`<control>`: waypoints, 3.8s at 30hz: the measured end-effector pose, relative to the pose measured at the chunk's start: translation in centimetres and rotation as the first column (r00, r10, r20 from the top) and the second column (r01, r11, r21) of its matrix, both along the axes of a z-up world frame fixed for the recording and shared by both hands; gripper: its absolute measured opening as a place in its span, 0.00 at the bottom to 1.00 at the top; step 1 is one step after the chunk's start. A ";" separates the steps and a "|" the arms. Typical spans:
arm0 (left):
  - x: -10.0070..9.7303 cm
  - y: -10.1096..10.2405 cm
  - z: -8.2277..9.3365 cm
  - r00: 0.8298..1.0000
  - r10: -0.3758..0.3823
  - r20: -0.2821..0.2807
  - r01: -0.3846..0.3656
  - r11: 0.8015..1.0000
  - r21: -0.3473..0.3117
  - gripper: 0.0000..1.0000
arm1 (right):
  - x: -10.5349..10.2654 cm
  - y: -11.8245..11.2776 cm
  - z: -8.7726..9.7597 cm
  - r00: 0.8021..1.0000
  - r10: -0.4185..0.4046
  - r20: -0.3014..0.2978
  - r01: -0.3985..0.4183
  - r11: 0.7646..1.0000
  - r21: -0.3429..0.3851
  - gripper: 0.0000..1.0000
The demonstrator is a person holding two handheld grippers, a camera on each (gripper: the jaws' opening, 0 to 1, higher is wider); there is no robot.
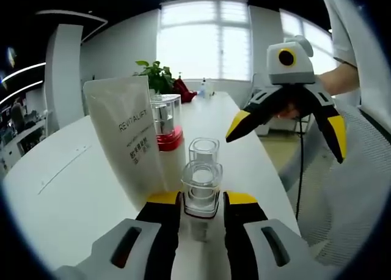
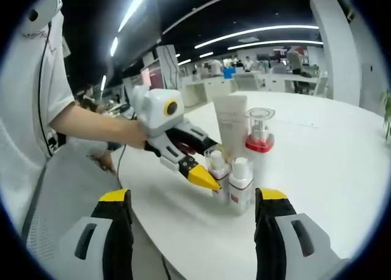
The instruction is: Arrange the skincare products in the storage area until every visible bottle or jar stands upright without overlapping.
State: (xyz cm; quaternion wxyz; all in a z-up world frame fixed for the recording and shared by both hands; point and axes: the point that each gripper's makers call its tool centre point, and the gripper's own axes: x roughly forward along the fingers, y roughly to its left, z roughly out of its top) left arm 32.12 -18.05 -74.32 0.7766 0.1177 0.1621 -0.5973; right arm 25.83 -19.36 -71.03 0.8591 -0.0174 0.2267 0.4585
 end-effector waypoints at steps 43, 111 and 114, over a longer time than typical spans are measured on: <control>-6.4 11.9 4.5 0.919 0.378 -0.109 -0.384 0.922 -0.043 0.74 | 0.2 0.8 2.5 0.992 -0.124 -0.037 0.126 0.990 0.055 0.93; -2.2 31.1 -1.6 0.370 0.889 -0.268 -0.889 0.423 0.176 0.99 | -0.8 0.1 -1.5 0.990 -0.132 -0.049 0.121 0.977 -0.178 0.94; -1.5 31.4 -2.5 0.302 0.910 -0.285 -0.904 0.368 0.217 0.98 | -0.7 0.0 -1.8 0.990 -0.129 -0.056 0.117 0.976 -0.181 0.94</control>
